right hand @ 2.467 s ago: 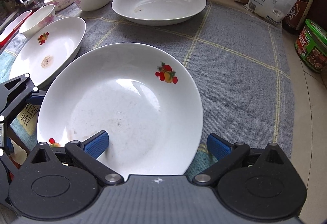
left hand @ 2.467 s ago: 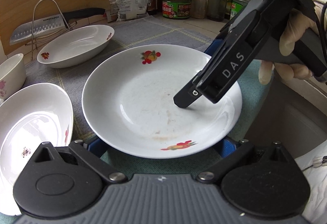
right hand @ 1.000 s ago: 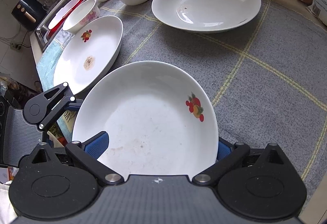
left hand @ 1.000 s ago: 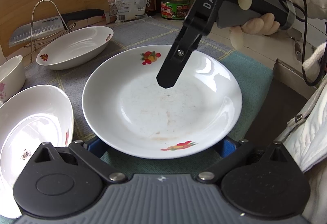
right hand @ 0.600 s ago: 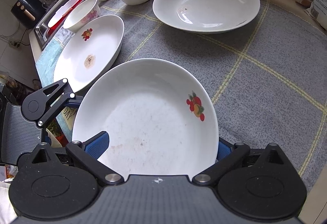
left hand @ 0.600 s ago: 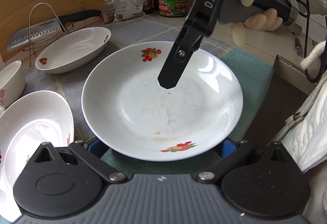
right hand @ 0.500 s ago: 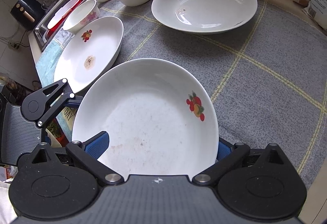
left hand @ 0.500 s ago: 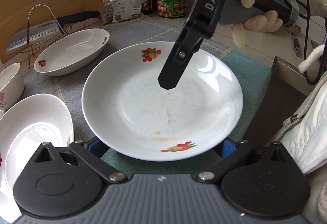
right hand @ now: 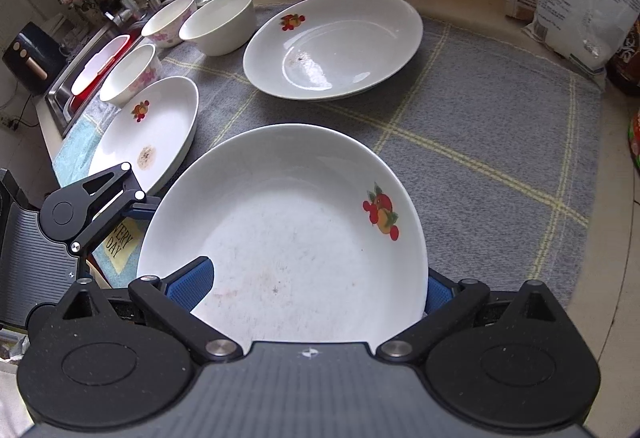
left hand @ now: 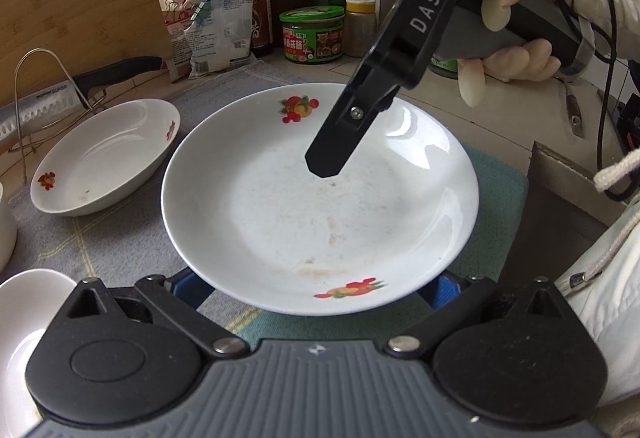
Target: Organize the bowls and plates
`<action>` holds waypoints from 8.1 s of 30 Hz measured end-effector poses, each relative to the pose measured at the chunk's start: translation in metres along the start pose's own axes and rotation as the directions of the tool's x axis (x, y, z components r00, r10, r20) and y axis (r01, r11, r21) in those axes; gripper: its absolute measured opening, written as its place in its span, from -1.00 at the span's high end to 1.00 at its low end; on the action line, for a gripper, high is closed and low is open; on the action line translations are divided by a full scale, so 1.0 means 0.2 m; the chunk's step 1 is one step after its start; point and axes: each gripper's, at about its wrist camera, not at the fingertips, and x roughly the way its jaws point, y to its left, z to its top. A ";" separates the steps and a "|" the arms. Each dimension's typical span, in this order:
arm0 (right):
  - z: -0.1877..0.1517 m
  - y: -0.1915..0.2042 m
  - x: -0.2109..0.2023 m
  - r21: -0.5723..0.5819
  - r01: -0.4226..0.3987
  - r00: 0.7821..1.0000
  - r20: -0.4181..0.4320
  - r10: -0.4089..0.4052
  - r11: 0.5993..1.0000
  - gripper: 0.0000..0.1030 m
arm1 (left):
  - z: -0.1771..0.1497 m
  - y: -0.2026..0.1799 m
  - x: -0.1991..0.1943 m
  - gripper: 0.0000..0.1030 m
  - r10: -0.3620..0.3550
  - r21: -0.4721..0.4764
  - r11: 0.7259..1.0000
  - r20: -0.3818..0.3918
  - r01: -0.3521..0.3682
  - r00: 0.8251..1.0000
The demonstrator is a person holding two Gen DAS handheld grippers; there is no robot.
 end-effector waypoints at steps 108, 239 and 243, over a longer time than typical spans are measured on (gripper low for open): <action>0.02 0.94 0.32 0.085 0.263 0.920 0.278 -0.277 0.961 -1.00 | -0.83 0.64 -0.66 -0.99 0.240 -0.258 0.935 -0.052 -0.245 0.969; 0.69 0.69 0.74 0.111 -0.239 0.945 -0.203 0.257 0.965 -1.00 | -0.75 0.81 -0.50 -0.99 0.040 -0.061 0.997 0.039 -0.038 0.998; 0.67 0.73 0.72 0.071 -0.210 0.956 -0.191 0.220 0.975 -0.98 | -0.75 0.81 -0.50 -0.99 0.039 -0.060 0.998 0.039 -0.036 0.998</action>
